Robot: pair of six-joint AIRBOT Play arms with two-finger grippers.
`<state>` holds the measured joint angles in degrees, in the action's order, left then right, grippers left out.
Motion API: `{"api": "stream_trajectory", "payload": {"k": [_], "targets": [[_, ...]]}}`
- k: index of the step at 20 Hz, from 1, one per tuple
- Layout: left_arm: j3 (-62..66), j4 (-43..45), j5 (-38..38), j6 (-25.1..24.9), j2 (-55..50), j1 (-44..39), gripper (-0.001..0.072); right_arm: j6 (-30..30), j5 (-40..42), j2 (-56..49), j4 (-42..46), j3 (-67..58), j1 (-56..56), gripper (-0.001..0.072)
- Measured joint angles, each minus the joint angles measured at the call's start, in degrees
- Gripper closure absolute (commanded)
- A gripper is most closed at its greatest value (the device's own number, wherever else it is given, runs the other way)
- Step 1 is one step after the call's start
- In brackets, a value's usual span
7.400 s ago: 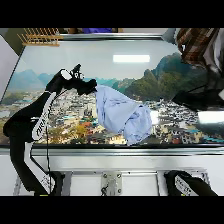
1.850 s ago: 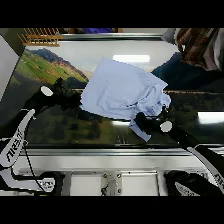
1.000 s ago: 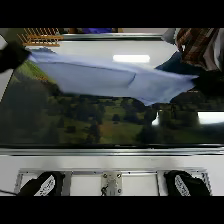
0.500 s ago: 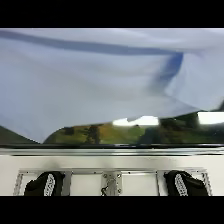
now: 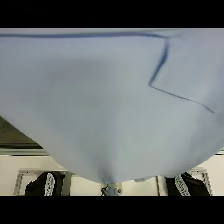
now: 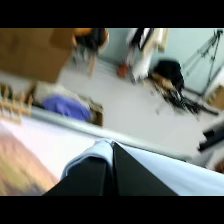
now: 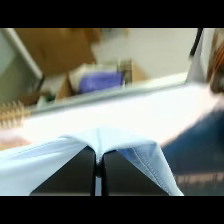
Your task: Fold the clothes and pants, and hang the long-sleeved shirts on hangers.
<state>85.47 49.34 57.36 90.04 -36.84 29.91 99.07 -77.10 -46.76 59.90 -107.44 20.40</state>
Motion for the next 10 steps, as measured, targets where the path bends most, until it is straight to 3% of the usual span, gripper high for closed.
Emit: {"api": "stream_trajectory", "payload": {"k": [3, 6, 10], "targets": [[-5.7, 0.2, 0.6, -0.1, -8.8, -6.1, 0.0699, -0.1, -5.5, -10.0, -0.5, 3.5, -2.4, 0.0697], [-8.5, 5.8, -0.7, -0.5, -20.9, -14.3, 0.0699, -1.1, -8.4, -22.4, 2.9, 6.1, -7.0, 0.0697], [-3.6, 10.4, -2.7, -0.5, -40.4, -21.8, 0.0699, -1.6, -3.7, -38.3, 5.1, 7.1, -10.9, 0.0697]]}}
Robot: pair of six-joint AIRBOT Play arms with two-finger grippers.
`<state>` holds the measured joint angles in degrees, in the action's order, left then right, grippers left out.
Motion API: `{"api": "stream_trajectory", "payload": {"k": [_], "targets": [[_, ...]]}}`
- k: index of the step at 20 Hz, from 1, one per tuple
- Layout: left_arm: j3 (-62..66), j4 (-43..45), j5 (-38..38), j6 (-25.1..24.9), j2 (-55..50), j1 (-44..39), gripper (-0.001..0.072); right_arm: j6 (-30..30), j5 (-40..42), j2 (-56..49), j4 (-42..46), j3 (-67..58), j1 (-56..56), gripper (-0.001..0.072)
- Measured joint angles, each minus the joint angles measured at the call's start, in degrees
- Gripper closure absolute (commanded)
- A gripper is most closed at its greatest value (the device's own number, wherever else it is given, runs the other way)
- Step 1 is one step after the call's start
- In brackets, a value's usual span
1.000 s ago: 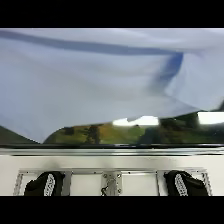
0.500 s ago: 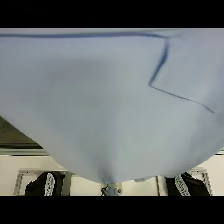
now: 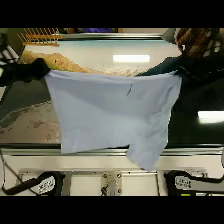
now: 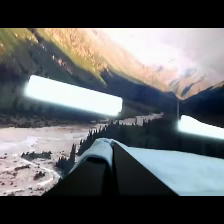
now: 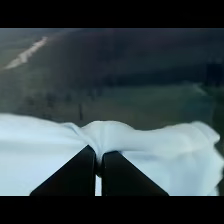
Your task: Fold the clothes and pants, and hang the long-sleeved shirts on hangers.
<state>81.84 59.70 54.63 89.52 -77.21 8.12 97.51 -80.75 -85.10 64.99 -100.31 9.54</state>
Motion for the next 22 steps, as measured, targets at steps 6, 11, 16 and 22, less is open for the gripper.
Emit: {"api": "stream_trajectory", "payload": {"k": [6, 11, 16, 22], "targets": [[15.1, 1.4, -1.6, 0.1, -22.6, -4.5, 0.0699, 0.0, 13.7, -12.8, 0.2, 0.1, -1.2, 0.0697], [23.1, 1.5, -1.5, 2.2, -30.1, -4.0, 0.0699, 0.0, 20.7, -15.2, 2.6, 0.1, -1.3, 0.0697], [23.9, 1.6, 3.2, 3.0, -31.2, -2.7, 0.0699, 0.0, 17.4, -15.1, 8.9, 0.3, -1.7, 0.0698], [12.7, 2.2, 3.9, 3.3, -27.9, -3.1, 0.0699, 0.0, 12.2, -12.9, 16.3, 5.3, -4.1, 0.0697]]}}
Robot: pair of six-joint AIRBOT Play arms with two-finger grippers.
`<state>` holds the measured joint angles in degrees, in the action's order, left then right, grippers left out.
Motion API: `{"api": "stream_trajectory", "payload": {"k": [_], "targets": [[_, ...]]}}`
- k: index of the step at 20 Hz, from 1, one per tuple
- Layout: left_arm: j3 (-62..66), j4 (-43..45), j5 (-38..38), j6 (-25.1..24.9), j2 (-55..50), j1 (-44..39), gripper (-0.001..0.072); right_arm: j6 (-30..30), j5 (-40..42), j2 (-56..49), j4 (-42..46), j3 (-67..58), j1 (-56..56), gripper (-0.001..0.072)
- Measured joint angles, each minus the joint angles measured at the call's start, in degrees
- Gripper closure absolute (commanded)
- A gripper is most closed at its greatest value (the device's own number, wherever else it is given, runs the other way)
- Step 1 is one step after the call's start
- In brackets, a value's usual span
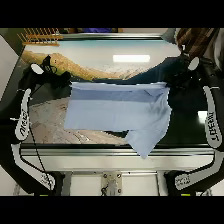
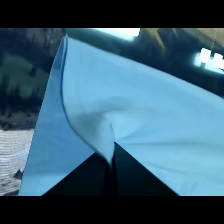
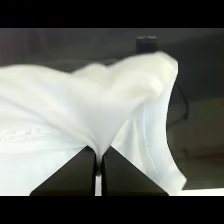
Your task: Fold the clothes and pants, and hang the long-sleeved shirts on hangers.
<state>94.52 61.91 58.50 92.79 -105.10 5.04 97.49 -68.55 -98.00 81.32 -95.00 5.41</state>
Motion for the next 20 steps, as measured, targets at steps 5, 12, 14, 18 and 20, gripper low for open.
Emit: {"api": "stream_trajectory", "payload": {"k": [5, 12, 14, 18, 20], "targets": [[-11.2, 0.0, -1.9, -1.0, 3.5, -0.7, 0.0698, 0.3, -1.3, 3.2, 1.7, 9.7, -1.2, 0.0697], [-17.5, 0.0, -2.9, -2.3, 4.4, -1.8, 0.0468, 1.7, -1.4, 4.2, 2.4, 16.5, -1.5, 0.0585], [-17.8, 0.0, -3.0, -2.3, 4.9, -1.8, 0.0184, 1.8, -1.8, 4.4, 2.3, 16.9, -1.5, 0.0133], [-18.1, -0.1, -3.4, -2.4, 10.0, -0.5, 0.0183, 1.5, -2.4, 8.5, 2.1, 16.6, -0.8, 0.0122], [-18.9, 1.0, -2.5, -2.4, 14.6, 1.0, 0.0183, 0.2, -3.5, 13.6, 2.1, 16.6, 0.1, 0.0122]]}}
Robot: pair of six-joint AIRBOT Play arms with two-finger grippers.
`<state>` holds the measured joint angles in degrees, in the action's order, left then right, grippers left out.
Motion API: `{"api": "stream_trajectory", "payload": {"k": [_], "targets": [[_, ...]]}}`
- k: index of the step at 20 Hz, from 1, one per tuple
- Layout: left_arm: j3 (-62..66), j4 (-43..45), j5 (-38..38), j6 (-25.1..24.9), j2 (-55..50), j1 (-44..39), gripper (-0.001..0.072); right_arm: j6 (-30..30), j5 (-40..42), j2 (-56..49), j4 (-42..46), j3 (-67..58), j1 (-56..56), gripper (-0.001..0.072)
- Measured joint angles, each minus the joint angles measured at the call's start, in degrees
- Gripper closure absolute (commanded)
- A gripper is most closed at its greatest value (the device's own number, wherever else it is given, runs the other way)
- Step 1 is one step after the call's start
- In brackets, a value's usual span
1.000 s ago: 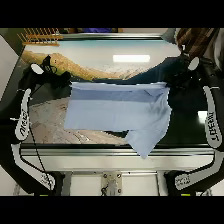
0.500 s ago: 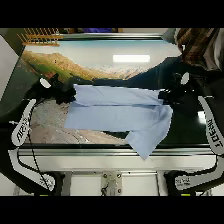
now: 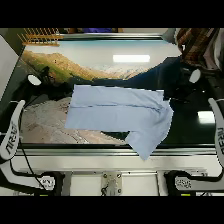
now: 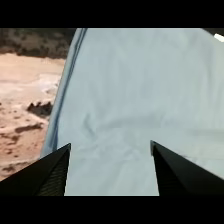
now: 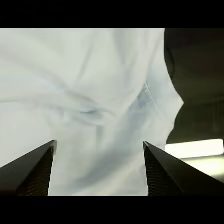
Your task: Fold the clothes and pants, and hang the long-sleeved shirts on hangers.
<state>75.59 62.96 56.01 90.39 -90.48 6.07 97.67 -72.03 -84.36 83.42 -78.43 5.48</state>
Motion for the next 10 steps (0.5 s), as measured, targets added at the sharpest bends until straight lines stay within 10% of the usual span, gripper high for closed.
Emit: {"api": "stream_trajectory", "payload": {"k": [10], "targets": [[-31.9, 10.5, -1.5, 11.3, 23.7, 3.9, 0.0183, -2.1, -1.5, 28.8, -0.9, 9.1, 0.9, 0.0124]]}}
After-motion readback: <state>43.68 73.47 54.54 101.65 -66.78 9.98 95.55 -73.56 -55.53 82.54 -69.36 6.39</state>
